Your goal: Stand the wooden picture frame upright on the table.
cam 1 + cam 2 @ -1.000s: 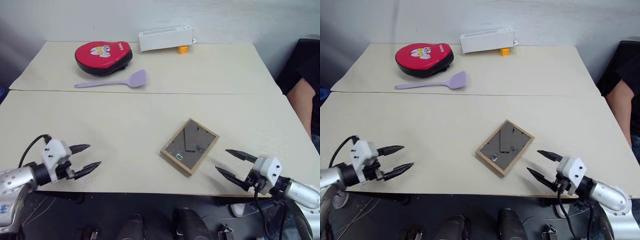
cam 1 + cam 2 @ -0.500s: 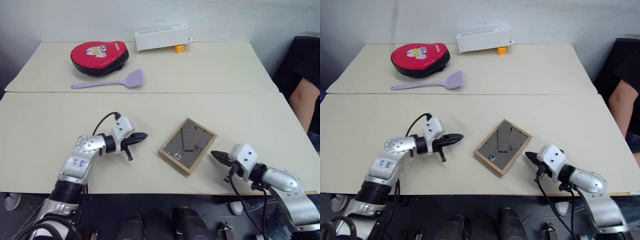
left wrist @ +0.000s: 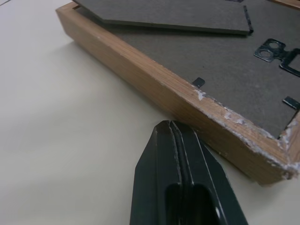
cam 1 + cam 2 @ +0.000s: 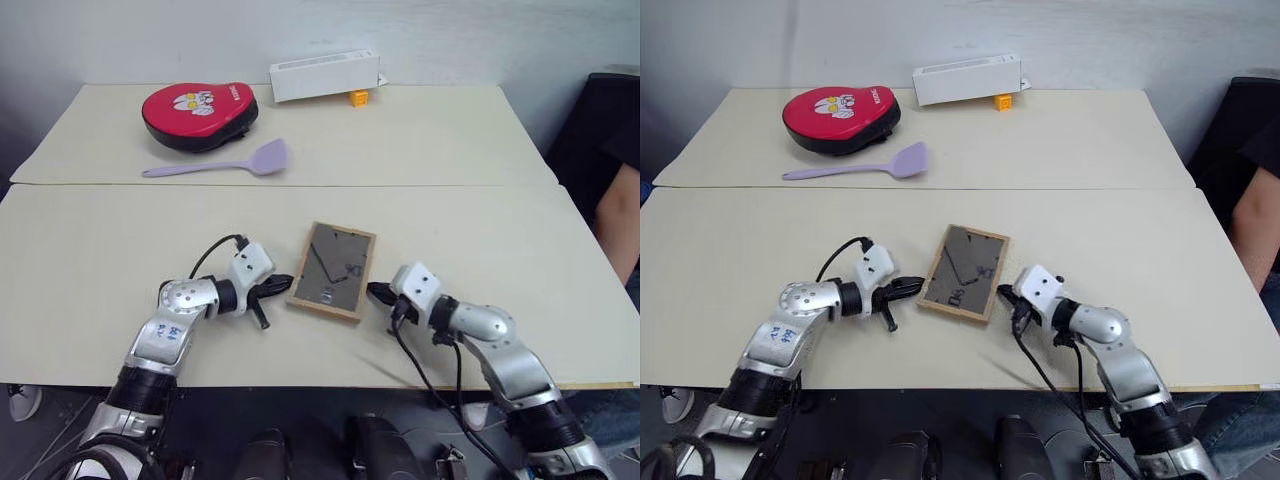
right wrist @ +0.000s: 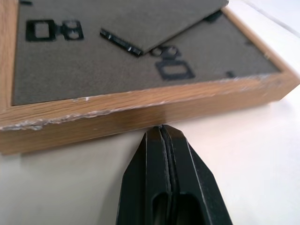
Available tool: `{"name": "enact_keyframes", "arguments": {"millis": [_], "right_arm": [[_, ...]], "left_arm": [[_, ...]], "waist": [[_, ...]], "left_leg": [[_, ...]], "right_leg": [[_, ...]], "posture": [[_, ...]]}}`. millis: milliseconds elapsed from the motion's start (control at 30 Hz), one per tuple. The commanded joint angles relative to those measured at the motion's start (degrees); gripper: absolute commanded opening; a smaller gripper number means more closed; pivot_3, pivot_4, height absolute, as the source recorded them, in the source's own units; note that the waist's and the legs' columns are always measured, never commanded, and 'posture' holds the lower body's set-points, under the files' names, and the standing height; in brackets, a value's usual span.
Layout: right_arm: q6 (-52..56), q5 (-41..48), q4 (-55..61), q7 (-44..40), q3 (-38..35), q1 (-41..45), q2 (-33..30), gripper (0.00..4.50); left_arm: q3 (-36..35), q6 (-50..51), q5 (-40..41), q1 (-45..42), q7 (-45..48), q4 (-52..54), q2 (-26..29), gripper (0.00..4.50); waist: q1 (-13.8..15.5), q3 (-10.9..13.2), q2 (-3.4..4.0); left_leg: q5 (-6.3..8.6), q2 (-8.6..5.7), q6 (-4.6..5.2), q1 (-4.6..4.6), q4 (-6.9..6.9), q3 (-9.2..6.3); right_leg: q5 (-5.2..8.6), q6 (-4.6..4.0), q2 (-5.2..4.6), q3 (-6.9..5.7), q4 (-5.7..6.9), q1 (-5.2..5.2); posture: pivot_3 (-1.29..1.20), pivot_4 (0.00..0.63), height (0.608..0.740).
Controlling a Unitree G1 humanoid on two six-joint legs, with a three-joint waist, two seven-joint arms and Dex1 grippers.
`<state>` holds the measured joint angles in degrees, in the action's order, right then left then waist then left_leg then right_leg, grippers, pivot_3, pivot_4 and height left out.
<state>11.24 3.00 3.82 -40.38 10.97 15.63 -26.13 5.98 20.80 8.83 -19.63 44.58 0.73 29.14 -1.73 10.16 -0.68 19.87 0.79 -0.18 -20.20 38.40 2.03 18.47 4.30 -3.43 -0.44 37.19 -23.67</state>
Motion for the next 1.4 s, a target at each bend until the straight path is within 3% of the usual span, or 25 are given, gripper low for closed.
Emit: {"name": "enact_keyframes", "arguments": {"millis": [33, 300, 333, 400, 567, 667, 833, 1000, 1133, 1400], "right_arm": [[-2.03, -0.90, -1.54, -0.89, 2.39, 1.92, 1.48, 0.00], [-2.96, -1.23, -4.14, -3.93, 2.39, 3.64, 0.17, 0.00], [-3.12, -1.15, -3.90, -4.25, 1.99, 3.39, -0.37, 0.00], [-3.40, -0.88, -2.95, -5.48, 1.16, 2.60, -2.20, 0.00], [-2.63, 0.72, 1.20, -9.37, -0.38, 0.98, -7.56, 0.00], [-0.68, 1.73, 4.03, -11.42, 0.06, 1.19, -9.00, 0.00], [1.40, 1.16, 4.39, -11.65, 1.33, 3.13, -7.75, 0.00], [1.62, -0.02, 2.68, -11.40, 2.85, 5.17, -6.48, 0.00], [2.29, -0.55, 2.50, -11.32, 3.83, 6.15, -5.56, 0.00], [2.99, -1.59, 2.67, -10.77, 4.86, 6.45, -4.20, 0.00]], "left_arm": [[-0.69, 2.27, 1.79, 2.13, 0.17, 5.74, 0.39, 0.02], [-5.74, 8.97, 3.56, 6.30, -2.43, 9.29, 1.82, 0.02], [-6.97, 10.49, 4.26, 6.37, -2.83, 9.02, 2.12, 0.19], [-9.96, 17.08, 8.02, 6.18, -1.99, 9.53, 3.74, 0.62], [-15.18, 48.66, 25.07, 3.79, 5.67, 9.61, 12.54, 2.09], [-19.99, 65.28, 30.60, -2.58, 4.71, 3.98, 11.77, 2.94], [-16.95, 71.70, 36.65, -12.41, -2.84, -9.88, 10.76, 4.47], [-11.63, 71.70, 43.81, -16.87, -9.89, -14.09, 7.93, 4.47], [-12.68, 71.70, 46.33, -19.25, -19.12, -17.66, 1.60, 4.47], [-11.94, 71.70, 56.32, -19.75, -27.63, -22.48, -1.48, 4.47]], "waist": [[0.08, -0.01, -0.01], [-0.02, -0.02, -0.03], [-0.02, -0.02, -0.03], [0.05, -0.02, -0.04], [0.06, -0.03, -0.04], [0.19, -0.02, -0.05], [0.25, -0.01, -0.06], [0.33, -0.02, -0.06], [0.85, -0.02, -0.06], [1.80, -0.05, -0.03]], "left_leg": [[0.00, 0.00, 0.00, -0.01, 0.00, -0.01], [0.00, 0.01, 0.00, 0.00, -0.03, -0.01], [0.00, 0.01, 0.00, 0.00, -0.03, -0.01], [0.01, 0.01, 0.01, 0.00, -0.02, -0.01], [0.01, 0.01, 0.02, 0.02, -0.08, -0.07], [0.02, -0.02, 0.04, 0.01, -0.04, -0.09], [0.02, -0.06, 0.04, -0.12, 0.19, -0.24], [0.03, -0.08, 0.01, -0.15, 0.31, -0.29], [0.06, -0.11, 0.02, -0.17, 0.48, -0.32], [0.09, -0.14, -0.01, -0.18, 0.63, -0.33]], "right_leg": [[0.00, 0.00, 0.00, -0.01, 0.00, -0.01], [0.00, 0.00, 0.00, 0.00, 0.00, -0.01], [0.00, 0.00, 0.00, -0.01, 0.00, -0.01], [0.00, 0.00, 0.00, -0.01, -0.01, 0.00], [0.00, 0.00, -0.02, -0.03, 0.08, 0.03], [0.00, 0.00, -0.03, -0.05, 0.17, 0.05], [0.00, 0.00, -0.04, -0.17, 0.25, 0.03], [0.00, 0.00, -0.07, -0.20, 0.27, 0.03], [0.00, 0.00, -0.11, -0.22, 0.27, 0.07], [0.00, 0.00, -0.12, -0.25, 0.24, 0.08]], "posture": [[0.00, 0.150, 0.740], [0.00, 0.150, 0.740], [0.00, 0.150, 0.740], [0.00, 0.150, 0.740], [0.00, 0.150, 0.740], [0.00, 0.150, 0.740], [0.00, 0.150, 0.740], [0.00, 0.150, 0.740], [0.00, 0.150, 0.740], [0.00, 0.150, 0.740]]}}
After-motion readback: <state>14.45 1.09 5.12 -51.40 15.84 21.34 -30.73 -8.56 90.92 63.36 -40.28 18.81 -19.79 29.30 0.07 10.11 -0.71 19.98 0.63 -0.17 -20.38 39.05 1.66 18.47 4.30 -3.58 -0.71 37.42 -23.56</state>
